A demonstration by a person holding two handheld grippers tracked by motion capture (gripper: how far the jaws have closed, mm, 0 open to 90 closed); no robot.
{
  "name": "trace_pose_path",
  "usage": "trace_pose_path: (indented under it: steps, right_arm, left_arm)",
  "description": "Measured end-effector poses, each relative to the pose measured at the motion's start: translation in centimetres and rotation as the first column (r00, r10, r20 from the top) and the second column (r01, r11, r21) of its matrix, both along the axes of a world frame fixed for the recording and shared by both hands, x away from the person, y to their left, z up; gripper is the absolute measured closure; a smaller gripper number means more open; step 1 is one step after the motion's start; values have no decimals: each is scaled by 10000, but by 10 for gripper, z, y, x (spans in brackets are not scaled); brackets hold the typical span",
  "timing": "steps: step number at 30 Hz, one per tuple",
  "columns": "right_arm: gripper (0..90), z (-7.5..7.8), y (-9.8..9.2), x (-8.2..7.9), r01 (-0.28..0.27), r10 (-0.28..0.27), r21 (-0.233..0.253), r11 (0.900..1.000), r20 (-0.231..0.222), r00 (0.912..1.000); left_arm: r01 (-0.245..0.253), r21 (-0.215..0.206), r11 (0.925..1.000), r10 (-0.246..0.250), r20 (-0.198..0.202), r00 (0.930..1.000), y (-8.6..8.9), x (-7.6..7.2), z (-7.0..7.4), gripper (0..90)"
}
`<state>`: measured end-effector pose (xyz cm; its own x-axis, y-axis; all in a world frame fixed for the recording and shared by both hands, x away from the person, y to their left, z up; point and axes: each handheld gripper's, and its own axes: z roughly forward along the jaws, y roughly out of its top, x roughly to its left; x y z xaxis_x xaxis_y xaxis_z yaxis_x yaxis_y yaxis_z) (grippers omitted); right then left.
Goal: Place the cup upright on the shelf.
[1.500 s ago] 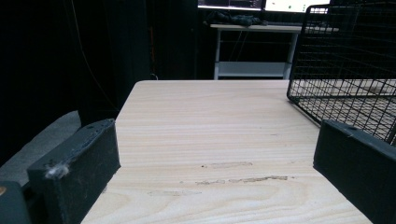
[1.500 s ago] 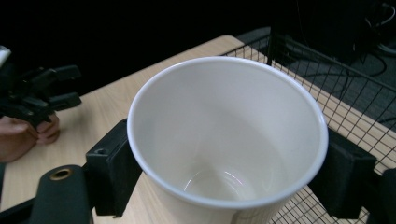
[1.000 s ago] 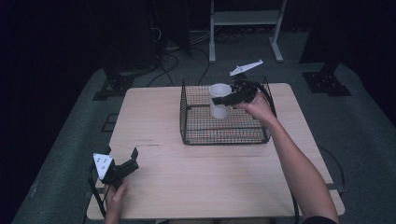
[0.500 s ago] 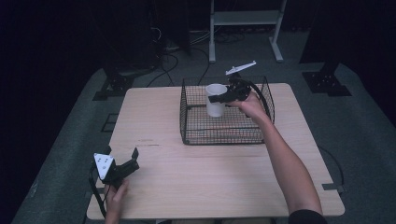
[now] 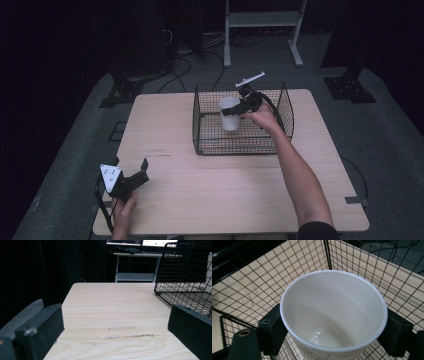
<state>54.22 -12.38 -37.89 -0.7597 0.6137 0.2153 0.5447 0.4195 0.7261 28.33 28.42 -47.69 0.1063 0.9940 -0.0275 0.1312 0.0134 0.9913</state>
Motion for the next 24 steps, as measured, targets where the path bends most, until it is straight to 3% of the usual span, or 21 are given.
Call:
trace_pose_path:
  steps: [6,24]
  right_arm:
    - [195,-9,0,4,78,-85,-260,9996,-238,9997]
    - [193,-17,3,10,200,-235,-864,9961,-398,9989]
  left_arm:
    - [-9,0,10000,9,-4,10000,0,0,0,0]
    - [0,32,10000,0,8,10000,-1,0,0,0]
